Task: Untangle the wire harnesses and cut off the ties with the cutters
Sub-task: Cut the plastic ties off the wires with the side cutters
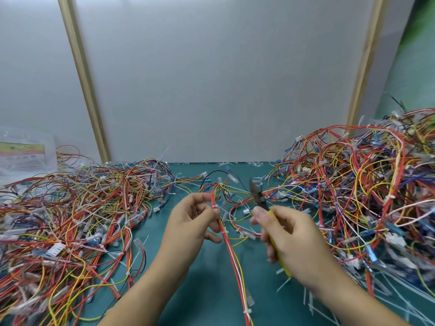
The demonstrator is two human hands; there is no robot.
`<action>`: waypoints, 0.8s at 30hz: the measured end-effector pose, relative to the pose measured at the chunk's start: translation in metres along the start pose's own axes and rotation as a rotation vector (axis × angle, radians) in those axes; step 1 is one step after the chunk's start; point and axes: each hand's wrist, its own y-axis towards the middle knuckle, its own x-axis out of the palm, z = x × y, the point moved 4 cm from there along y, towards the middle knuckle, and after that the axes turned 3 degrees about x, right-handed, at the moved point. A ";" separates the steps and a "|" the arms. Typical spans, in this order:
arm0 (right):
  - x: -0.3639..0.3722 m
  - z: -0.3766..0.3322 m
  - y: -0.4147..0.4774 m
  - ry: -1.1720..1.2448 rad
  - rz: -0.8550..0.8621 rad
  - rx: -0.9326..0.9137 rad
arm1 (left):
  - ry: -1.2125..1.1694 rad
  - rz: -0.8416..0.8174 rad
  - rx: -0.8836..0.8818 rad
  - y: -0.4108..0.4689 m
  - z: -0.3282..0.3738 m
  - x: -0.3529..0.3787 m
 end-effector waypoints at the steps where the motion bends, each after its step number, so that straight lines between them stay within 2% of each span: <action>1: -0.002 -0.002 0.000 0.028 0.027 -0.019 | -0.004 -0.001 -0.021 0.000 -0.001 0.000; 5: -0.011 -0.005 0.003 0.124 0.116 -0.041 | -0.040 -0.027 -0.140 0.000 -0.005 0.001; 9: -0.016 -0.006 0.003 0.113 0.173 -0.043 | -0.173 -0.160 -0.212 -0.005 0.001 0.011; 11: -0.016 -0.009 0.002 0.137 0.166 -0.037 | -0.174 -0.256 -0.191 -0.009 0.004 0.017; 15: -0.015 -0.010 0.003 0.140 0.139 -0.034 | -0.026 -0.447 -0.079 -0.019 0.008 0.025; 18: -0.020 -0.007 0.006 0.132 0.198 -0.003 | -0.002 -0.567 -0.035 -0.024 0.011 0.029; 24: -0.026 0.002 0.011 0.081 0.230 0.076 | 0.029 -0.615 -0.043 -0.026 0.011 0.031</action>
